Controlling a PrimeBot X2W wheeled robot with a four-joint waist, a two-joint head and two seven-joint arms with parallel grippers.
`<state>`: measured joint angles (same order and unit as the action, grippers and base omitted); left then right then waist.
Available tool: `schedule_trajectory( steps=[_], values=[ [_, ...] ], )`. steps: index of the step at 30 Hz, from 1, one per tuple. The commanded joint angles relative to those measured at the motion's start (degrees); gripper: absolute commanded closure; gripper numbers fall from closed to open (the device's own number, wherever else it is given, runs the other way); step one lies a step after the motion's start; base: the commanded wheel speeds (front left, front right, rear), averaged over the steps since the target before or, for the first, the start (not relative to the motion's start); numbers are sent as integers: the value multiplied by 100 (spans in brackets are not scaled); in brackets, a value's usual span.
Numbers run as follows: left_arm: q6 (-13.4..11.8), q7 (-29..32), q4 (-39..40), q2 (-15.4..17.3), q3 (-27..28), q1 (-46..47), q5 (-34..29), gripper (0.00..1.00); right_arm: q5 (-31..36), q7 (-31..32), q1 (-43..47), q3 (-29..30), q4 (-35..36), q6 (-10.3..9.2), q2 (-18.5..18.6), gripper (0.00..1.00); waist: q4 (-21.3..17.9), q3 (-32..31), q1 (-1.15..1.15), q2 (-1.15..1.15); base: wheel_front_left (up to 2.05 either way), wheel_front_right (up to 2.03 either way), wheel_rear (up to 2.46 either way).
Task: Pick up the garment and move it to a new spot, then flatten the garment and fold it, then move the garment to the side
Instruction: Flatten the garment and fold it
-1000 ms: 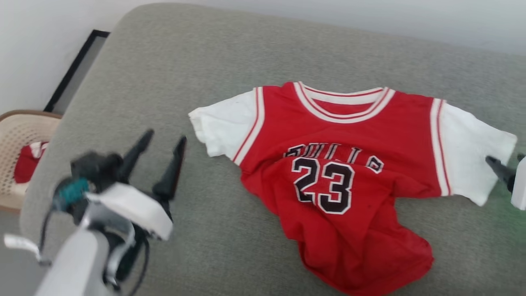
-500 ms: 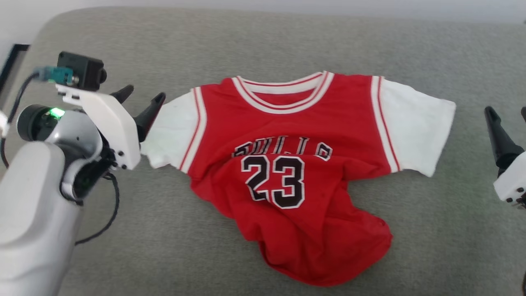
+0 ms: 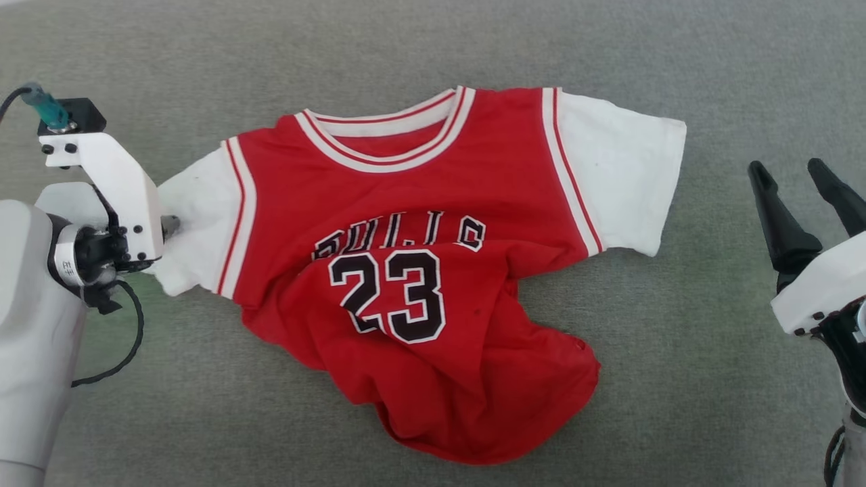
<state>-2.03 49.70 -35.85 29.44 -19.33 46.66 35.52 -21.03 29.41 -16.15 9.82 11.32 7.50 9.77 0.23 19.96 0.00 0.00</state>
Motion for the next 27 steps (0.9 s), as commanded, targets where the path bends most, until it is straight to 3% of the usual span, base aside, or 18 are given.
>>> schedule_trajectory(
  steps=[1, 10, 11, 12, 13, 27],
  values=[
    [-45, 73, -61, -8, -12, 77, 6, 0, -19, 22, -12, 1, 41, -2, 19, 0, -64, 70, 0, 0, 0, 0, 0],
    [-403, 482, -655, -201, -84, 104, 48, 0, -185, 313, -177, -188, -152, -2, 277, 0, -104, 247, 0, 0, 0, 0, 0],
    [-372, 588, -717, -244, -128, 65, 83, 4, -203, 350, -231, -223, -210, -2, 313, 0, -92, 259, 0, 0, 0, 0, 0],
    [-389, 610, -753, -299, -88, 38, 172, 58, -189, 388, -296, -252, -277, -1, 381, 0, -69, 277, 0, 0, 0, 0, 0],
    [-411, 636, -775, -369, -68, 39, 219, 100, -185, 424, -371, -298, -367, -2, 441, 0, -48, 290, 0, 0, 0, 0, 0],
    [-151, 301, -863, -973, -353, 319, 212, 100, -540, 1441, -2068, -1302, -2626, -2, 1415, 0, 637, 487, 0, 0, 0, 0, 0]
  ],
)
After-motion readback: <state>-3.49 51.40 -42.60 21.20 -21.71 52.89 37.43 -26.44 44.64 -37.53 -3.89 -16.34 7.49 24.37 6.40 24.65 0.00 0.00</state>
